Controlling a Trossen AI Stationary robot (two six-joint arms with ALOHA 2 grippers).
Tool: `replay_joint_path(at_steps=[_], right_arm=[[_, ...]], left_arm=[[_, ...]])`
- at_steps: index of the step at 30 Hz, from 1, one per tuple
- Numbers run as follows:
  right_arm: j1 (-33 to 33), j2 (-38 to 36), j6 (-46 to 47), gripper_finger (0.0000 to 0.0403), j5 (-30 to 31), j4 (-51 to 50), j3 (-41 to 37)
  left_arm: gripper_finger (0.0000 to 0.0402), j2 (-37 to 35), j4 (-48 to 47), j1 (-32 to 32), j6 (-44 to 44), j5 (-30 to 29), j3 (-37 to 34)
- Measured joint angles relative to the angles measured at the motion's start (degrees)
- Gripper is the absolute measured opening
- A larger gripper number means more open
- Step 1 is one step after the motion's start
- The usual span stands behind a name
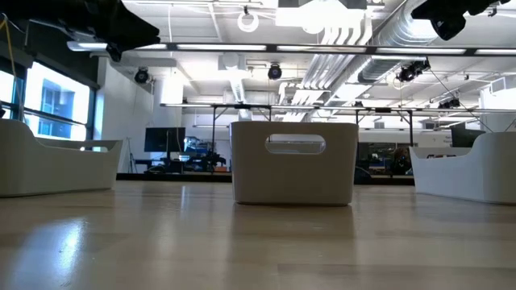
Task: Pick & Place First Aid Supplies
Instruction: Return to Home Position
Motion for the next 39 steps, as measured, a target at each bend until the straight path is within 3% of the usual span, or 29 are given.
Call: replay_joint_path(at_steps=[7, 13, 20, 25, 30, 39], right_arm=[[0.00, -0.11, -0.05, 0.0002, -3.64, -2.67, 0.00], [0.00, -1.82, -1.31, 0.0002, -4.55, -2.52, 0.00], [0.00, -4.12, -1.35, 0.0002, -3.96, -2.66, 0.00], [0.00, -4.24, -1.17, 0.0002, -3.85, -2.89, 0.00], [0.00, -4.62, -1.16, 0.0002, -6.56, -2.85, -0.04], [-0.04, -15.83, 0.32, 0.0001, -7.98, 8.67, -13.72]], left_arm=[[0.0120, 0.12, 0.21, 0.00, -0.02, 0.00, -0.33], [0.0120, -1.34, 2.85, 0.00, -2.43, -1.13, -5.34], [0.0120, -1.57, 5.27, 0.02, -2.58, 2.07, -8.48], [0.0120, -0.85, 3.61, 0.02, -0.09, 7.73, -8.48], [0.0120, -0.97, 3.47, 0.00, 0.77, 6.88, -8.48], [0.0120, -1.07, 3.46, 0.02, 1.52, 7.55, -8.48]])
